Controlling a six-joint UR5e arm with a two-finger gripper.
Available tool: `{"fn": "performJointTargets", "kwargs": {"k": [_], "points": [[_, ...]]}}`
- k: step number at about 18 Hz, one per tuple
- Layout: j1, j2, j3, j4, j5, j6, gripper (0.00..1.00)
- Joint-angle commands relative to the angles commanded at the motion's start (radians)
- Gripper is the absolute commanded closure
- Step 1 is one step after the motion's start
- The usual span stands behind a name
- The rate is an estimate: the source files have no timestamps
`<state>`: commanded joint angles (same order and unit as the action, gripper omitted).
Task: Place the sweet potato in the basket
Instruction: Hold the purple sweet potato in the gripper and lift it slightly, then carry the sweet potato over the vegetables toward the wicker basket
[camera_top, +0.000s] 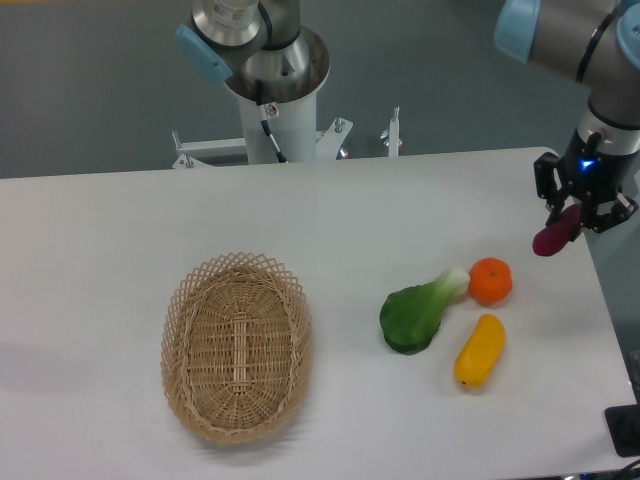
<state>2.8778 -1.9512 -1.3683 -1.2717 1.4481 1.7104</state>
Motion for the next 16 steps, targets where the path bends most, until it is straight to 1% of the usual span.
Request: {"fn": "performJointTargets", "kwargs": {"k": [5,9,12,14,16], "points": [[-0.006,0.0,-0.003,0.0,0.0,-0.021,0.83],[-0.043,0.005,-0.011,0.0,0.0,-0.086,0.82],[-0.093,0.018,-0.025,0.0,-0.002,-0.178,0.82],[-0.142,0.029,-0.026,0.003,0.0,-0.274,0.82],[-0.195,0.043,-0.047,0.006,0.0,-0.371,0.83]]}}
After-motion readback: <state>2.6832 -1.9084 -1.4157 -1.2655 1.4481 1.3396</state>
